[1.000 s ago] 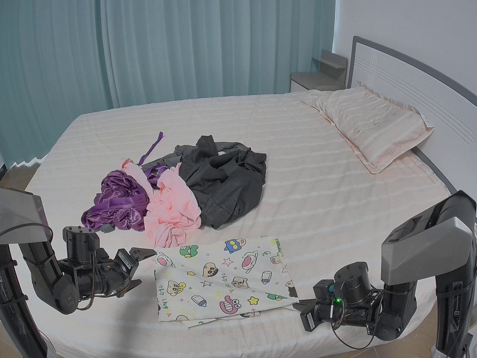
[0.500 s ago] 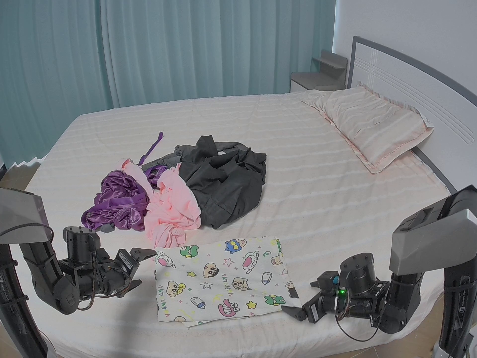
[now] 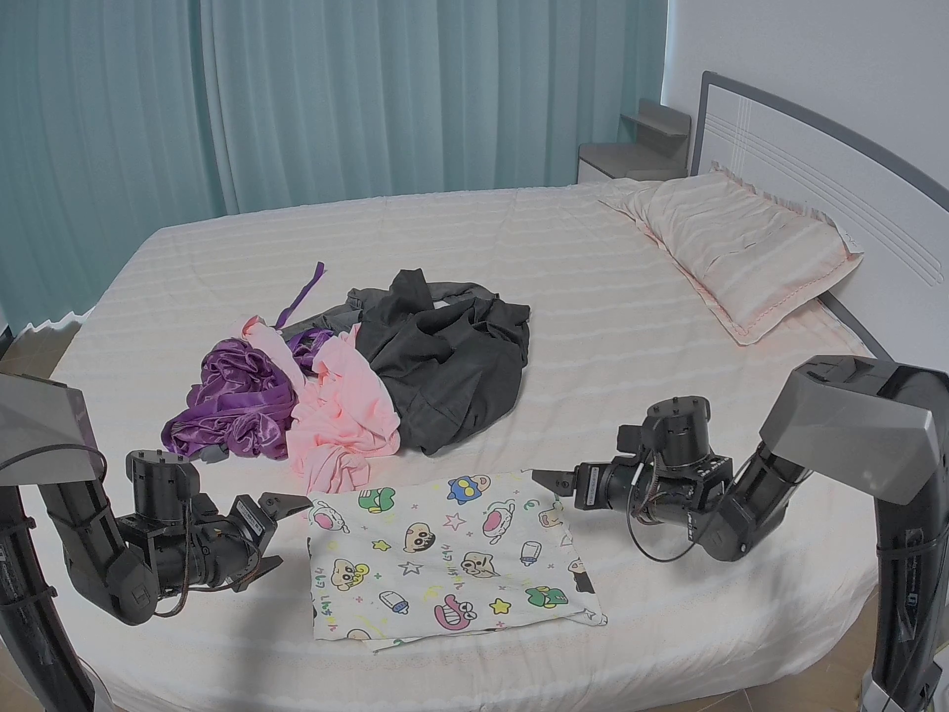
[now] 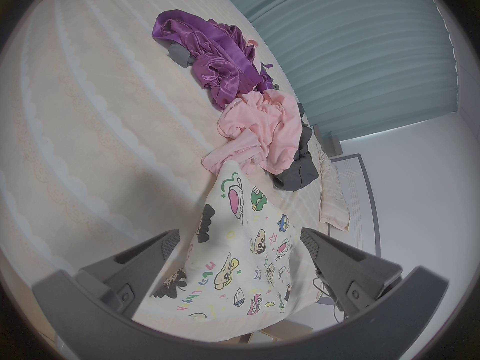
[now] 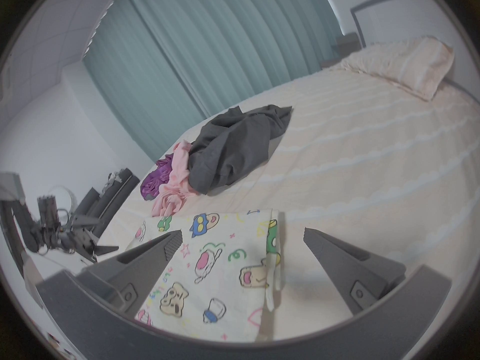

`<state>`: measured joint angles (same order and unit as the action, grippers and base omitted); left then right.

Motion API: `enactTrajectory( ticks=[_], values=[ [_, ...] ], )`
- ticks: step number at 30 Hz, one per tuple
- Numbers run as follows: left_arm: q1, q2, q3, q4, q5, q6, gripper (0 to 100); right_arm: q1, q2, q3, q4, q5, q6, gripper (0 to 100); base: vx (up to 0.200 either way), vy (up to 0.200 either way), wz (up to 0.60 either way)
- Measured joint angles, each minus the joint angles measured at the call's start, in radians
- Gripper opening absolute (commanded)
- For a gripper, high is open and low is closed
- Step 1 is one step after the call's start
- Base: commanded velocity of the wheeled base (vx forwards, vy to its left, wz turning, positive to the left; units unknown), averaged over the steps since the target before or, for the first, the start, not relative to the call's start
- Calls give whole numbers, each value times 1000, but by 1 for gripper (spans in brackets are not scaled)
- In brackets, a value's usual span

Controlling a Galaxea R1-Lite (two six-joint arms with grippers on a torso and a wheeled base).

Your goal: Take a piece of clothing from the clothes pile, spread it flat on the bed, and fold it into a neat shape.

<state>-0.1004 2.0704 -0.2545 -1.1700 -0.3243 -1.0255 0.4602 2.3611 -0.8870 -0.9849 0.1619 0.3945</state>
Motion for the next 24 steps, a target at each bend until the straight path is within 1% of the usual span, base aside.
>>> enactTrajectory(
  ticks=[5,13,14,19,24],
  values=[
    [-1,0,0,0,0,0,100,-16,88,-150,110,17,59,100,0,0,0],
    [-1,1,0,0,1,0,100,-14,159,-268,196,23,68,100,0,0,0],
    [-1,1,0,0,1,0,100,-8,165,-275,203,23,69,0,0,0,0],
    [-1,1,0,0,1,0,100,14,192,-303,213,20,71,0,0,0,0],
    [-5,2,3,0,14,0,100,0,208,-330,208,13,84,0,0,0,0]
  ],
)
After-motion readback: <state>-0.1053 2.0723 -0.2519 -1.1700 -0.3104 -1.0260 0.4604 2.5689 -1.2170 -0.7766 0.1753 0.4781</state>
